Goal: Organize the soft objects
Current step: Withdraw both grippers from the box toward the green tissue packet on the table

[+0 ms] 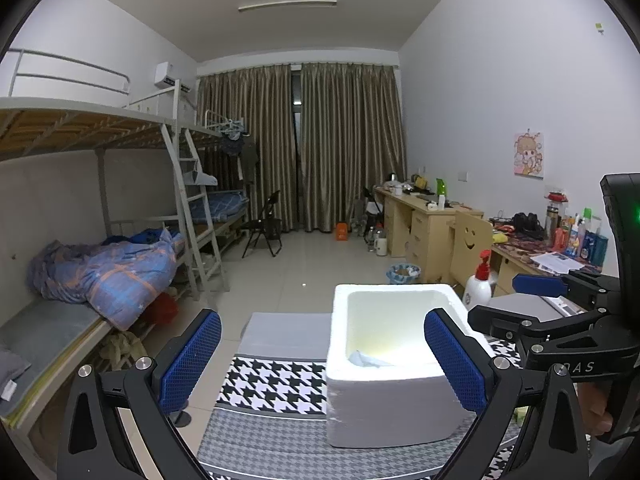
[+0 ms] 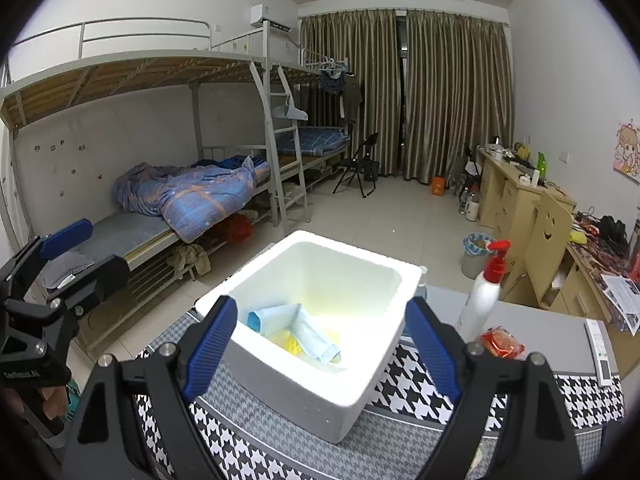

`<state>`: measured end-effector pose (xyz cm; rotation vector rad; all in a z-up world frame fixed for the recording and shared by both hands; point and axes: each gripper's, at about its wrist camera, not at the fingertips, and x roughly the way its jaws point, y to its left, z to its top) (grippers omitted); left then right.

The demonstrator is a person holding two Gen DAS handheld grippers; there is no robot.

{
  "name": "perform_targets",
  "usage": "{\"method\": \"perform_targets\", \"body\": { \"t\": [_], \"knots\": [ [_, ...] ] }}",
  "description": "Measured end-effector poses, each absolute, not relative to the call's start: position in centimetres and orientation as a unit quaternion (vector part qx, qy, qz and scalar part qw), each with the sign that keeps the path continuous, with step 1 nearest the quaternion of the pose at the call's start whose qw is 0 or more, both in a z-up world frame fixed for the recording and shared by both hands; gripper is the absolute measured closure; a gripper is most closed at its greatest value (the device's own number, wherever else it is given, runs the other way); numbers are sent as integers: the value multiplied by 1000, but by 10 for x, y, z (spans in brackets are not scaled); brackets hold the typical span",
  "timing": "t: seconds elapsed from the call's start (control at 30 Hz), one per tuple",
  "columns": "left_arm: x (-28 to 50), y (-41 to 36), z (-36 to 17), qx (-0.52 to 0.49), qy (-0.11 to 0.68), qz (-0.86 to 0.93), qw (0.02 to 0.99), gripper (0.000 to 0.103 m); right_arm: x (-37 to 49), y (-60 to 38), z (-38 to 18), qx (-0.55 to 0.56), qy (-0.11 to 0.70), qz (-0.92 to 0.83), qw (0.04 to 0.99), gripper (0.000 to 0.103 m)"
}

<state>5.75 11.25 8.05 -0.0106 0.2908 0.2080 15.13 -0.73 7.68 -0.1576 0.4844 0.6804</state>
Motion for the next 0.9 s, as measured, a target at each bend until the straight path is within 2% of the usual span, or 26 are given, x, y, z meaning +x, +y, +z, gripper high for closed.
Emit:
{"method": "perform_targets", "body": {
  "t": [0.9],
  "knots": [
    [50, 69, 89, 10, 130, 52, 990, 1, 121, -64, 80, -42, 212, 294, 931, 14]
  ]
}}
